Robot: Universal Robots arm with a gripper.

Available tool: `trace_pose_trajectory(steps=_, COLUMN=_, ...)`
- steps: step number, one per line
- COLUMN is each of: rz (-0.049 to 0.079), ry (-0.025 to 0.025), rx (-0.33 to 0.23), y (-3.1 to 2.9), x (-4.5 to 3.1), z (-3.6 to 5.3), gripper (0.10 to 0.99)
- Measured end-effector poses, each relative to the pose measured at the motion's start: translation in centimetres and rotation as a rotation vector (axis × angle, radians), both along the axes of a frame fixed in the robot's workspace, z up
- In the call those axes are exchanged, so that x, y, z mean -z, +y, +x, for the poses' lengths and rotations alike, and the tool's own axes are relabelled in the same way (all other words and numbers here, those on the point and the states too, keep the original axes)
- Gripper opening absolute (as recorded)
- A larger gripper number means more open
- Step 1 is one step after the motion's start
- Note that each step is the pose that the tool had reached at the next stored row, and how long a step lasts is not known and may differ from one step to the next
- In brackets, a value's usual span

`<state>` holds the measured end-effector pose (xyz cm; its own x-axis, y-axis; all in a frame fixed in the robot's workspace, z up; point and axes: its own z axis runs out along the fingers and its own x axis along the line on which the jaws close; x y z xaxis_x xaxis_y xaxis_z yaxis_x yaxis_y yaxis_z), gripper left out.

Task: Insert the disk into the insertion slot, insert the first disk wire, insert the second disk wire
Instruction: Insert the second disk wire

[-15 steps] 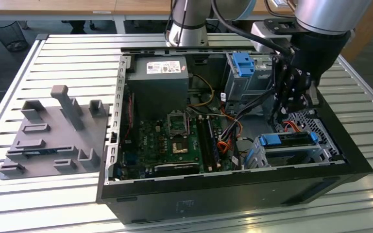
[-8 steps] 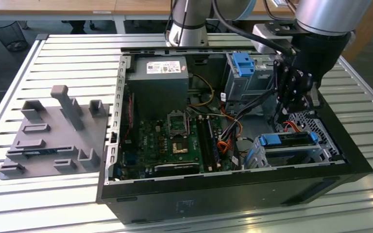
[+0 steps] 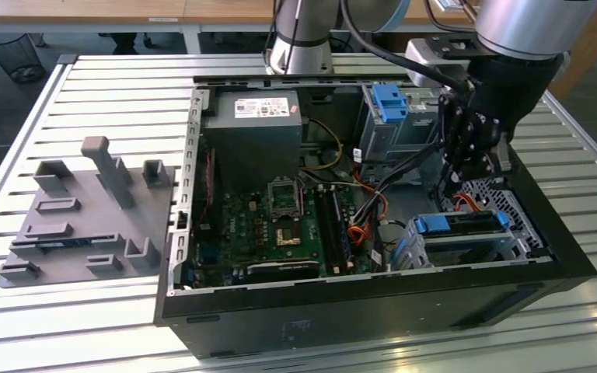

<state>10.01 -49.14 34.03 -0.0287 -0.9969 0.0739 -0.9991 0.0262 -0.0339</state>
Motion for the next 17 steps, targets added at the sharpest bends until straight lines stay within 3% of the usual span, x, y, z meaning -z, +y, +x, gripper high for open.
trace_pose_trajectory(steps=2, rz=0.007, ry=0.0000, rx=0.000, y=-0.14, x=0.00, z=0.00, gripper=0.149)
trace_pose_trajectory(steps=9, rz=0.013, ry=0.0001, rx=0.000, y=-0.90, x=0.06, z=0.00, gripper=0.149)
trace_pose_trajectory(steps=14, rz=0.073, ry=0.0000, rx=0.000, y=-1.50, x=0.11, z=0.00, gripper=0.149)
trace_pose_trajectory(steps=17, rz=0.086, ry=0.0000, rx=0.000, y=-2.00, x=0.15, z=0.00, gripper=0.149)
